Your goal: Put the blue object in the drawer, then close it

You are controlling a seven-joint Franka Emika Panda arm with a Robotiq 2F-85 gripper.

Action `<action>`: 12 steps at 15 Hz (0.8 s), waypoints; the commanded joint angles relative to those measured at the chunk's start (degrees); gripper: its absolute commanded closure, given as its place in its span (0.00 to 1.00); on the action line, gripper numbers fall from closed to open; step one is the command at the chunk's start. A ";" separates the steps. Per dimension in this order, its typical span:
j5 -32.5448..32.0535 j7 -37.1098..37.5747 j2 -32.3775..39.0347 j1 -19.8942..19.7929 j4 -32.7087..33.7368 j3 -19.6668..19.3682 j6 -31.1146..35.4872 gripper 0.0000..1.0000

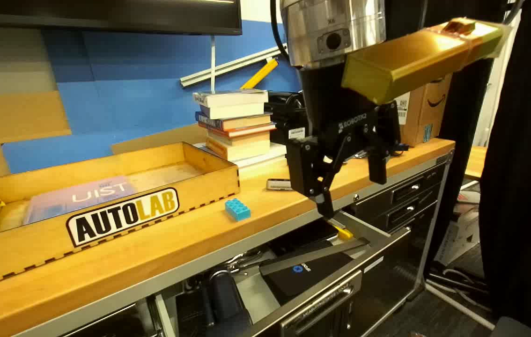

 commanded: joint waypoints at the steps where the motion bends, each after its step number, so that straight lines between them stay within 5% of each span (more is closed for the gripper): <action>1: -0.82 0.79 0.33 1.70 0.44 -1.43 -0.14 0.00; 12: -1.19 0.09 1.51 1.14 1.98 -1.87 -0.32 0.00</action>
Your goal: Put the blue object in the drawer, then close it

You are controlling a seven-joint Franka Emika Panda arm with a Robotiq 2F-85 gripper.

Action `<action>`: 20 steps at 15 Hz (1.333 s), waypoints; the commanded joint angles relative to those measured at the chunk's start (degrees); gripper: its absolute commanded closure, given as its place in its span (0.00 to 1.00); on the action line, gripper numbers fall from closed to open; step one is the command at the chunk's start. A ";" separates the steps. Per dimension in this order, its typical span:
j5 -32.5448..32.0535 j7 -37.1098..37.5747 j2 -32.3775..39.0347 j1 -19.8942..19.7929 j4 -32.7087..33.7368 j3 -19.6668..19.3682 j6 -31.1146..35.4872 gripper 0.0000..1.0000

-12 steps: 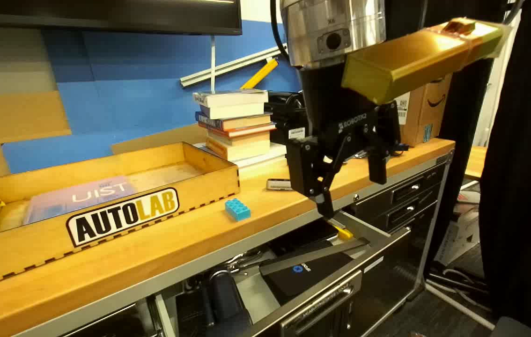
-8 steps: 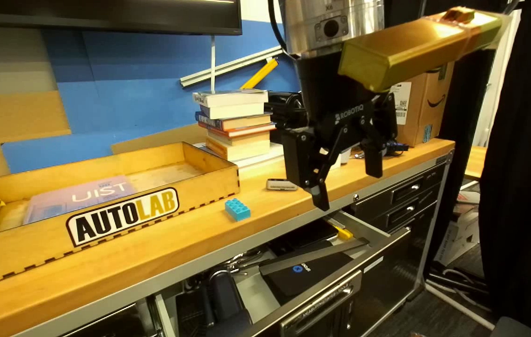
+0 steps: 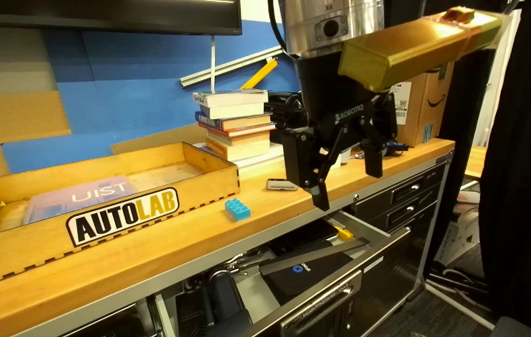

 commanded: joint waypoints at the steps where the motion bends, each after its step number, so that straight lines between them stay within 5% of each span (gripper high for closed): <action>1: -2.82 -2.60 3.57 0.89 1.92 -2.56 1.91 0.00; 8: -12.80 -10.66 20.14 0.19 12.33 -6.74 11.89 0.00; 13: -9.72 -23.50 33.21 1.99 23.20 -10.05 16.04 0.00; 20: 0.01 -33.58 45.15 2.94 33.93 -9.93 14.79 0.00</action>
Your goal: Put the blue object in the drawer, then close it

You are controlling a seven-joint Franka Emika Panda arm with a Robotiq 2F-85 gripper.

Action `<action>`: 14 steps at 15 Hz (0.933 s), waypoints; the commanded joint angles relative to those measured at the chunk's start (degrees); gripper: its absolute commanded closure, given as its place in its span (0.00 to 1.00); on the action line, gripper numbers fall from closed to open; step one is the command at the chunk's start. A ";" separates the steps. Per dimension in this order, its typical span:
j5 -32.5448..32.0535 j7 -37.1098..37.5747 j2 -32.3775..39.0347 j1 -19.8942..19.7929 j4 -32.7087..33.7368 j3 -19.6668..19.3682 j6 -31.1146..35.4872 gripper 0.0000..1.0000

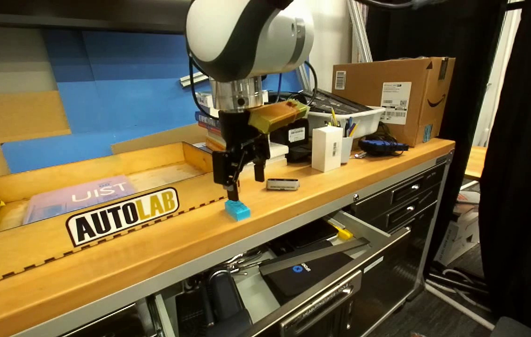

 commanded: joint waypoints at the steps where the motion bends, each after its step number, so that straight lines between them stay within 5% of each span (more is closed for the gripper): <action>1: 5.18 -4.27 5.32 0.75 6.26 -0.44 -1.99 0.00; 5: 10.01 -7.51 8.61 0.27 8.00 -0.17 -2.78 0.00; 8: 6.42 -3.23 9.33 1.35 7.64 -1.40 -2.90 0.00; 9: 5.24 -1.15 9.13 1.67 7.21 -1.91 -2.28 0.18; 14: 2.58 4.88 8.04 1.99 5.64 -3.14 -1.34 0.58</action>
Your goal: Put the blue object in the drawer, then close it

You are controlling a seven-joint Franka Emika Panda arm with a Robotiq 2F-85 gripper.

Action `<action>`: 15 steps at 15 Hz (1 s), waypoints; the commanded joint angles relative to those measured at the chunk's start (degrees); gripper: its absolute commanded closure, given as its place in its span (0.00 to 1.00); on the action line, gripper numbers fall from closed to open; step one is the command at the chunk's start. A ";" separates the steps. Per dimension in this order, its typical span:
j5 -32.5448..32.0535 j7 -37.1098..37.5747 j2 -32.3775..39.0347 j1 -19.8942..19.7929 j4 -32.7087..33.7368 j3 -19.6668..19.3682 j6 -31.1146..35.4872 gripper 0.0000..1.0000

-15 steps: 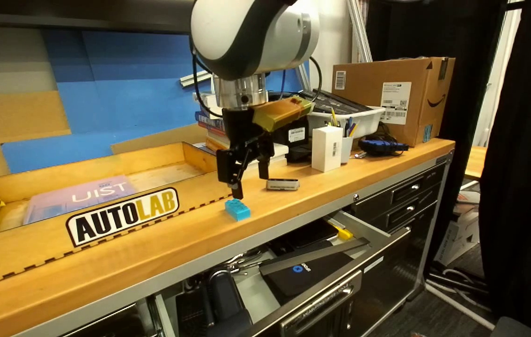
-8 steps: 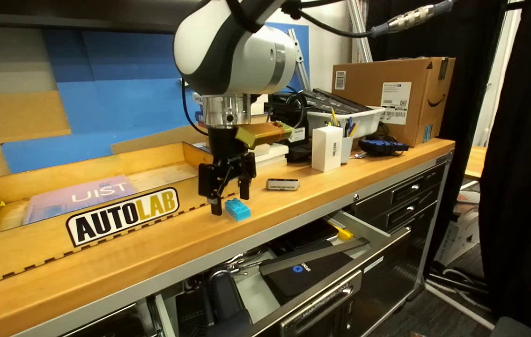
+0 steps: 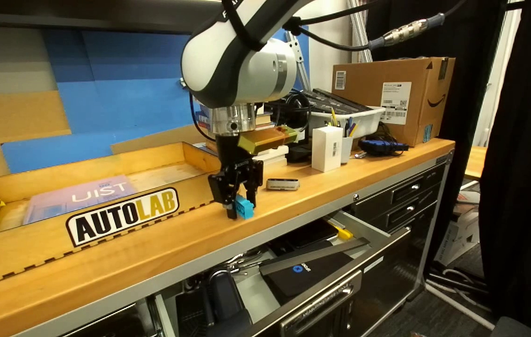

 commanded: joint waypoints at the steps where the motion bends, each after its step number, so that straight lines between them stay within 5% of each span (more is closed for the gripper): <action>1: -1.78 4.60 -0.67 1.37 -0.20 -1.54 0.07 0.65; 4: -3.02 7.53 -1.72 1.57 -1.33 -1.96 0.10 0.88; 15: -7.22 7.25 -14.69 2.63 -22.85 -0.91 0.95 0.84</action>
